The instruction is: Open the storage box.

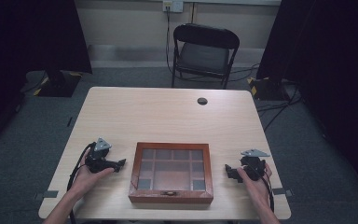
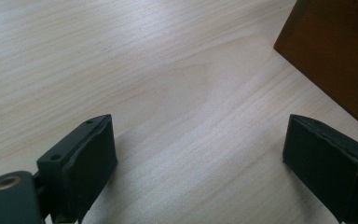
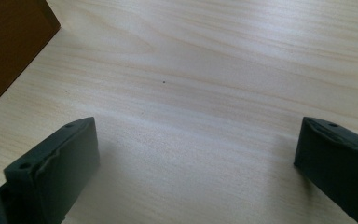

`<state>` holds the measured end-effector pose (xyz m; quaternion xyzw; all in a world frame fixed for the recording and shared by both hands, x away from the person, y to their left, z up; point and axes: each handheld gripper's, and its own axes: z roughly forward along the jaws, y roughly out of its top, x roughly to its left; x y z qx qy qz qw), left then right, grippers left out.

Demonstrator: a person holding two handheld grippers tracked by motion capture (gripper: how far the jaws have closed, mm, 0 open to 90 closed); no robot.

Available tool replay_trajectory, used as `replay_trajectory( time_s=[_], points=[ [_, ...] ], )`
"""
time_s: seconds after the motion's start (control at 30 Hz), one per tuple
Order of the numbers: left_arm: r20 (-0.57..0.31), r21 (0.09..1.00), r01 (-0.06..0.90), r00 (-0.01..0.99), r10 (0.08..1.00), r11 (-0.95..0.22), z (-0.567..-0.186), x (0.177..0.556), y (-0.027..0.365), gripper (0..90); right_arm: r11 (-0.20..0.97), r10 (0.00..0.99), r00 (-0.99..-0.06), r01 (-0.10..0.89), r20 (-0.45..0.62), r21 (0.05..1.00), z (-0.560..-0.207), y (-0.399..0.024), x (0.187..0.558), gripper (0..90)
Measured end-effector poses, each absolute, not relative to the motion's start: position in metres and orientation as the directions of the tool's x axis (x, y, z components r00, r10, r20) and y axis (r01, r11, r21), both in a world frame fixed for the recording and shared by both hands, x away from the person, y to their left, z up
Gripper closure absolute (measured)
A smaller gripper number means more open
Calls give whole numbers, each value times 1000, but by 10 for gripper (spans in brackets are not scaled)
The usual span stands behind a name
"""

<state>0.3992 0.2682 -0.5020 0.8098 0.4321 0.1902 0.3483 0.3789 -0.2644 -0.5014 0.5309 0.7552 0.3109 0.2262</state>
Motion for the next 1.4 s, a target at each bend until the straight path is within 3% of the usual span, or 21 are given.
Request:
replay_trajectory(
  time_s=[0.17,0.23,0.3,0.37,0.73,1.03,1.13,1.4],
  points=[
    [6,729,567,555,832,-384,-502,399,268,86,238,948,-319,677,-13,696,-500,-263,379,3],
    [4,730,568,553,833,-380,-502,399,268,87,250,943,-333,678,-14,691,-497,-262,378,53],
    [6,729,567,555,832,-384,-502,399,268,86,243,945,-327,675,-13,697,-495,-261,377,183],
    [4,729,568,555,832,-382,-502,399,268,86,229,945,-326,681,9,695,-493,-260,377,162],
    [5,728,568,556,831,-384,-502,399,268,87,175,881,-435,664,186,727,-475,-252,374,265],
    [3,728,569,555,832,-382,-502,399,268,87,186,821,-529,604,215,775,-453,-236,366,369],
    [1,730,570,552,834,-378,-502,398,268,87,231,758,-615,564,217,793,-438,-227,360,426],
    [2,730,569,552,834,-378,-502,398,268,87,288,647,-735,481,202,828,-417,-193,352,505]
  ],
)
